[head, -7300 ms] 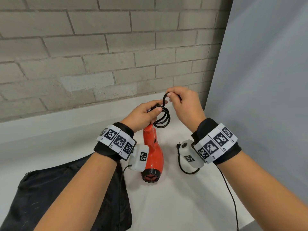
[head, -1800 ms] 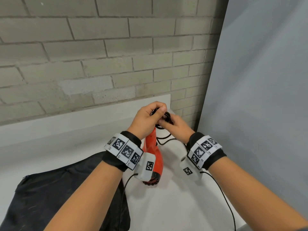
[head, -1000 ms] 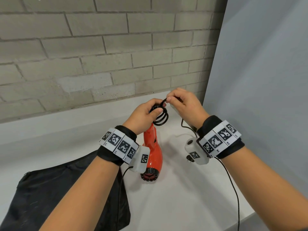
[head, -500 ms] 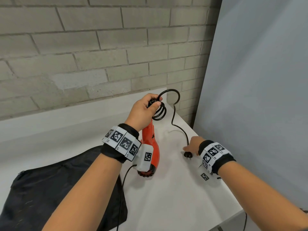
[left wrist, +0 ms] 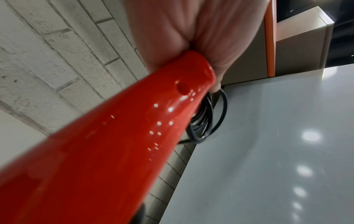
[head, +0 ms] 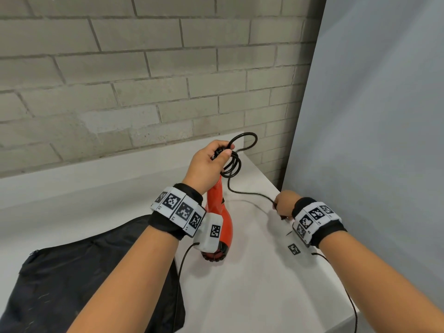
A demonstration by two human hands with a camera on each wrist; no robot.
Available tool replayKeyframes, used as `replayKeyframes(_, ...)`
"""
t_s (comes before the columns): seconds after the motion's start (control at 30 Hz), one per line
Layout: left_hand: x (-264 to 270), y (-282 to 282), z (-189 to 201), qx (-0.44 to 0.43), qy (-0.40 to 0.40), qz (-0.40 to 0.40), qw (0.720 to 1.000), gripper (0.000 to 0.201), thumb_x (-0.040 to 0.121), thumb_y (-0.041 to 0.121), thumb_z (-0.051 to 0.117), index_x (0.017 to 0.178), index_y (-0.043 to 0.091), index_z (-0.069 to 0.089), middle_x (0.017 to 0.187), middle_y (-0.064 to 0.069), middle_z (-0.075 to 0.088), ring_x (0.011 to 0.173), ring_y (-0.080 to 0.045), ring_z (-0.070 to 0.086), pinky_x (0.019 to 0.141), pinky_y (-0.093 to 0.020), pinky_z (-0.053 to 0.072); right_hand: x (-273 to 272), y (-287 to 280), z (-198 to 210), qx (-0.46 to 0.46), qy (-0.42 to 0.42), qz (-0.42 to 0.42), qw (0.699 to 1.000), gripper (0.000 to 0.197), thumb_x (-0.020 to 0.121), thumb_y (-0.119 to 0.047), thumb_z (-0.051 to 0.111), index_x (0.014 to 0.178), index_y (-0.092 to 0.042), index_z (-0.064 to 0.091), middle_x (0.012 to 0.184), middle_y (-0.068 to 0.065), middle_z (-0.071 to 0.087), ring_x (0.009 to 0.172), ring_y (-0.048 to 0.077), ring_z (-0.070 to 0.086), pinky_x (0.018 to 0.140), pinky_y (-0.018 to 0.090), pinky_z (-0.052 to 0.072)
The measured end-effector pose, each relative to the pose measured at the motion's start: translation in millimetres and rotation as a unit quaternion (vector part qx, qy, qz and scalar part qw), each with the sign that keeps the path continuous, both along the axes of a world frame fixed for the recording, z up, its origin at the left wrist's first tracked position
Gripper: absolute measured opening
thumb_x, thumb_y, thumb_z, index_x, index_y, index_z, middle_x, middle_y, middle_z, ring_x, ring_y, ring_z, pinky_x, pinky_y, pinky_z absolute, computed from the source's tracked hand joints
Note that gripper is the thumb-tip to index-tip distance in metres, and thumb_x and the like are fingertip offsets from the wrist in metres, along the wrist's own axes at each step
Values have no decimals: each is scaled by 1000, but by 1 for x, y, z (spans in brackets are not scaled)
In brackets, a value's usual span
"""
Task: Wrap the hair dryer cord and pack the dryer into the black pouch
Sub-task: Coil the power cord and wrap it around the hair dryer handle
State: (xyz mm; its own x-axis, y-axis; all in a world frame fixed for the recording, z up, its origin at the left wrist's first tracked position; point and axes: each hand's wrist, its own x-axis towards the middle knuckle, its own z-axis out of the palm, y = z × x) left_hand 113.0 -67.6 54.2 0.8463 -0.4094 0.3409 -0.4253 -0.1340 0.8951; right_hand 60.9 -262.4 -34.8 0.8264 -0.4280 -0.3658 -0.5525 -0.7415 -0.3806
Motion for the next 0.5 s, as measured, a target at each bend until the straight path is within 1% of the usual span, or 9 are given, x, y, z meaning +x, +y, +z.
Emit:
replayKeyframes(0.07, 0, 1, 0, -8, 3, -4, 1000, 17, 92, 15, 48, 101, 19, 62, 78, 7, 57, 60, -5, 49, 50, -3, 39, 1, -4, 8, 105, -148, -30, 983, 19, 87, 3, 47, 97, -5, 61, 97, 17, 62, 97, 33, 62, 75, 31, 53)
replayKeyframes(0.1, 0, 2, -1, -12, 3, -7, 1000, 17, 92, 14, 48, 101, 19, 61, 81, 7, 58, 61, -5, 49, 50, -3, 39, 2, -4, 12, 187, -232, -49, 953, 21, 86, 6, 48, 85, -12, 59, 89, 13, 59, 93, 34, 63, 71, 29, 55)
replayKeyframes(0.13, 1, 3, -1, -14, 3, -8, 1000, 17, 92, 14, 47, 101, 19, 61, 83, 7, 58, 60, -5, 50, 50, -4, 39, 0, -1, 16, 272, -302, -58, 912, 27, 86, 9, 48, 79, -16, 55, 85, 9, 56, 88, 32, 64, 68, 25, 56)
replayKeyframes(0.2, 2, 5, -1, -20, 6, -10, 1000, 17, 92, 15, 47, 101, 20, 61, 83, 7, 58, 57, -5, 49, 49, -5, 40, -8, 16, 30, 415, -403, -19, 815, 27, 85, 10, 50, 80, -16, 53, 85, 6, 55, 80, 22, 64, 73, 23, 57)
replayKeyframes(0.3, 3, 8, -3, -26, 12, -14, 999, 17, 92, 16, 48, 100, 21, 62, 77, 6, 57, 50, 0, 49, 49, -7, 40, -15, 38, 44, 555, -469, 57, 685, 21, 70, -6, 72, 82, -18, 60, 81, -2, 65, 80, 16, 67, 81, 27, 57)
replayKeyframes(0.33, 4, 9, -2, -28, 15, -17, 999, 17, 91, 16, 48, 99, 22, 62, 75, 7, 57, 50, 0, 49, 49, -8, 40, -14, 43, 48, 566, -477, 74, 668, 22, 67, -10, 74, 82, -19, 61, 79, -5, 67, 80, 15, 68, 81, 26, 56)
replayKeyframes(0.37, 4, 10, -2, -32, 25, -24, 999, 16, 91, 16, 49, 97, 22, 63, 73, 7, 57, 50, -2, 49, 49, -9, 40, -13, 48, 51, 554, -486, 84, 671, 24, 67, -7, 75, 82, -19, 61, 78, -7, 68, 80, 13, 67, 80, 25, 56)
replayKeyframes(0.43, 4, 10, -1, -48, 64, -57, 995, 17, 91, 14, 50, 91, 24, 64, 70, 8, 58, 52, -5, 49, 52, -14, 42, -9, 57, 54, 515, -490, 103, 696, 20, 73, -1, 63, 86, -16, 58, 77, -9, 69, 80, 9, 65, 79, 21, 53)
replayKeyframes(0.5, 4, 11, 2, -71, 107, -94, 987, 19, 90, 12, 50, 87, 23, 65, 64, 11, 60, 49, -3, 48, 54, -16, 43, -6, 66, 57, 509, -484, 115, 703, 18, 73, -1, 55, 87, -14, 56, 76, -10, 69, 78, 8, 65, 80, 21, 52)
